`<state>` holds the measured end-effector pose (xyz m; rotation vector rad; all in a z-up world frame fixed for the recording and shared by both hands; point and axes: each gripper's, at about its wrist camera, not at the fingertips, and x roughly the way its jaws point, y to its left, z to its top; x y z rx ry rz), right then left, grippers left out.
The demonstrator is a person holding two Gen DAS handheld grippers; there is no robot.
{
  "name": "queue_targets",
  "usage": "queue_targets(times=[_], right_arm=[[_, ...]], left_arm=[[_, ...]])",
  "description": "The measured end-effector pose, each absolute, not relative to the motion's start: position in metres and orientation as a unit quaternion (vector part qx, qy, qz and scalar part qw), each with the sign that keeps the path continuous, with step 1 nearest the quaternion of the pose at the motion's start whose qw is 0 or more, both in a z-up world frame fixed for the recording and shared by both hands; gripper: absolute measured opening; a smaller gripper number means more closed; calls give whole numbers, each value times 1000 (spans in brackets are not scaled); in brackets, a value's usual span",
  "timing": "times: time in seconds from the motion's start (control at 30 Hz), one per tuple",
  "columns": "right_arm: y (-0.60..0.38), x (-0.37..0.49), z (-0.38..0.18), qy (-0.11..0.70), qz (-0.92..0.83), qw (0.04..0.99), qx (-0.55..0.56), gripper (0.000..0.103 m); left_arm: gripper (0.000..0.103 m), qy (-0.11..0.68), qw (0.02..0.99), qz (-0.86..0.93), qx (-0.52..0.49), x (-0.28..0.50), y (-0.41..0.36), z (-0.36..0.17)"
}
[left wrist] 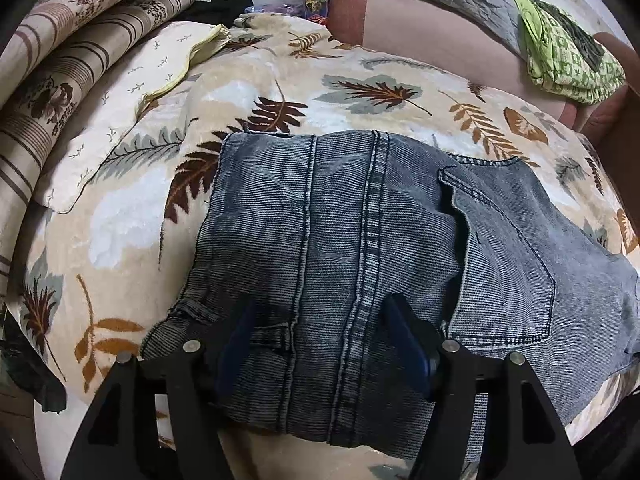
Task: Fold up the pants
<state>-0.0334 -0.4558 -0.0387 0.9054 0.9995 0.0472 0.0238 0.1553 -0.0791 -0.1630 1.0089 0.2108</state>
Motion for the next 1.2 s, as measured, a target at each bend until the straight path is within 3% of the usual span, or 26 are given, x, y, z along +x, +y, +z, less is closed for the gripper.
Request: queue_targets(times=[0.13, 0.17, 0.23, 0.27, 0.3, 0.37, 0.53, 0.67, 0.73, 0.77, 0.8, 0.93, 1.03, 1.1, 1.13, 1.2], right_arm=[[-466, -35, -71, 444, 11, 735, 512, 94], [-465, -29, -77, 446, 9, 729, 519, 88], [-466, -18, -91, 462, -5, 706, 537, 62], [-466, -15, -95, 469, -10, 700, 539, 35], [-464, -9, -95, 474, -10, 705, 528, 15], [-458, -5, -83, 487, -11, 729, 481, 13], [-458, -4, -19, 443, -46, 829, 339, 11], [-451, 12, -64, 510, -57, 818, 259, 18], [-455, 5, -79, 513, -68, 819, 247, 43], [-457, 1, -73, 511, -77, 819, 248, 65], [-460, -2, -65, 503, -79, 823, 251, 71], [-453, -8, -7, 436, -83, 867, 226, 71], [-421, 9, 13, 417, 33, 876, 240, 71], [-403, 22, 5, 423, 89, 868, 244, 71], [-395, 37, -11, 439, 108, 858, 245, 72], [-392, 63, -50, 496, 85, 832, 233, 71]], left_arm=[[69, 486, 865, 96, -85, 24, 158, -78], [69, 485, 865, 94, -88, 23, 159, -78], [69, 484, 866, 92, -89, 22, 160, -78], [69, 483, 866, 91, -89, 22, 159, -78], [69, 483, 867, 90, -88, 22, 159, -79], [69, 483, 867, 88, -86, 22, 159, -79], [70, 481, 868, 84, -87, 22, 161, -80], [70, 484, 867, 85, -86, 24, 161, -79], [70, 486, 865, 87, -91, 22, 162, -74], [70, 485, 865, 89, -97, 20, 163, -70], [70, 482, 865, 93, -102, 18, 164, -65], [70, 443, 886, 84, -104, 13, 154, -37], [70, 436, 895, 73, -68, 16, 138, -33], [70, 470, 877, 93, -39, 27, 136, -57], [76, 496, 861, 110, -37, 33, 142, -74], [81, 481, 865, 121, -75, 31, 156, -83]])
